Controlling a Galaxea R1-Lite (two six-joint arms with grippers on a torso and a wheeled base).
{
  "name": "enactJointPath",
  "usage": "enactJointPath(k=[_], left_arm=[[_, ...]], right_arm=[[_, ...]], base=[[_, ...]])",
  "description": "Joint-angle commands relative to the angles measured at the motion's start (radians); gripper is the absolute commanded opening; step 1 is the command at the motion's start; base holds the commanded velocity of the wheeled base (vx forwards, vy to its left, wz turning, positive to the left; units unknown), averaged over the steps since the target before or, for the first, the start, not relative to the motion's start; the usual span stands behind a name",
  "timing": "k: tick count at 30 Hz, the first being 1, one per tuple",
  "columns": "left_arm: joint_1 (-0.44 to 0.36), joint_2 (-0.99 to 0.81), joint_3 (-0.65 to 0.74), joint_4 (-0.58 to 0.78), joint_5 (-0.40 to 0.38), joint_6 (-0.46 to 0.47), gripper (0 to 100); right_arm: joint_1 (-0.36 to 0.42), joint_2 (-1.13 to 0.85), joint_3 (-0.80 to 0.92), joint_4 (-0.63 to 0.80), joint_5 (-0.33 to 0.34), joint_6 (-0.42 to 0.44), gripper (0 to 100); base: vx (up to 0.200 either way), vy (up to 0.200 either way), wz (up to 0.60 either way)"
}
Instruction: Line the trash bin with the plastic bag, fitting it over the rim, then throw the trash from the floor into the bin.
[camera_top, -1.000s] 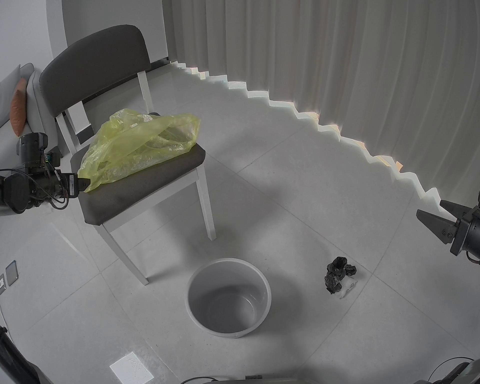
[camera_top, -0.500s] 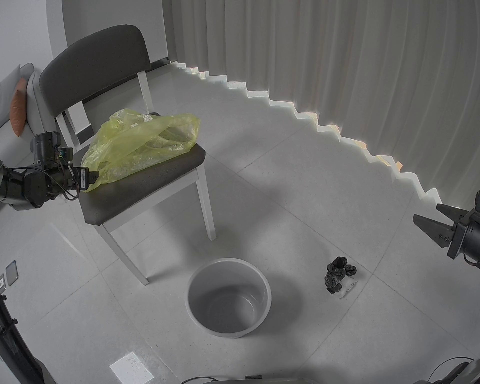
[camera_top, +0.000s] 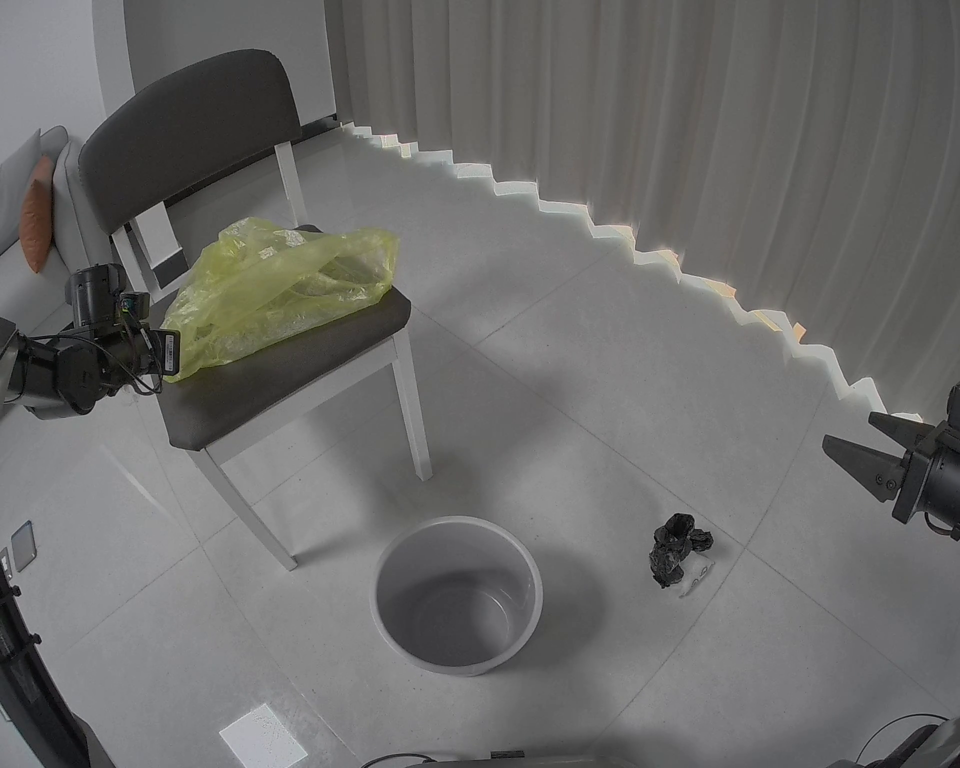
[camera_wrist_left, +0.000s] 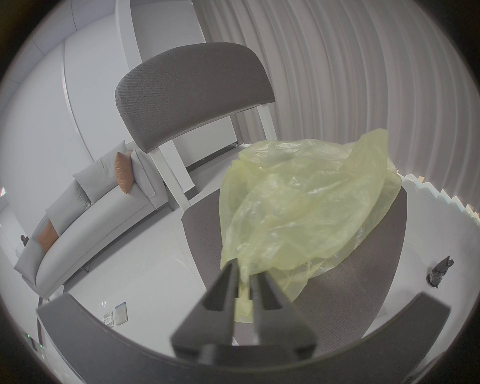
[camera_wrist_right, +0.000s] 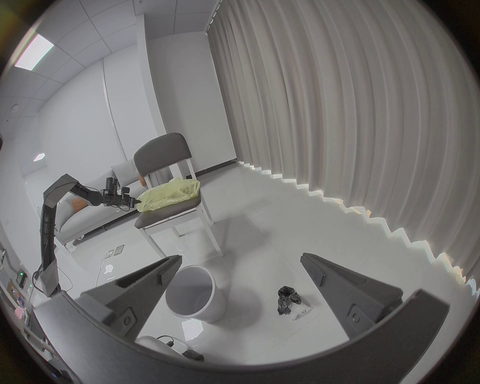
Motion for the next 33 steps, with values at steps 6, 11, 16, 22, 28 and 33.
enactJointPath(k=[6, 11, 16, 22, 28, 33], left_arm=[[-0.009, -0.032, 0.025, -0.003, -0.003, -0.001, 0], [-0.090, -0.226, 0.097, 0.012, -0.027, -0.001, 0], [-0.184, -0.430, 0.084, 0.147, -0.093, 0.001, 0], [-0.283, -0.619, -0.068, 0.479, -0.169, 0.013, 0], [-0.421, -0.753, -0.159, 0.700, -0.325, 0.127, 0], [-0.546, -0.800, -0.214, 0.848, -0.356, 0.179, 0]], right_arm=[[0.000, -0.006, 0.014, -0.024, 0.008, -0.002, 100], [0.003, -0.017, 0.014, -0.024, 0.008, 0.001, 100], [0.006, -0.040, 0.024, -0.023, 0.010, -0.002, 100], [0.018, -0.092, 0.040, -0.018, 0.024, 0.004, 100], [0.048, -0.090, 0.033, -0.021, 0.122, 0.004, 100], [0.084, -0.029, 0.007, -0.024, 0.199, 0.004, 100]], base=[[0.000, 0.000, 0.00], [0.000, 0.000, 0.00], [0.000, 0.000, 0.00], [0.000, 0.000, 0.00], [0.000, 0.000, 0.00], [0.000, 0.000, 0.00]])
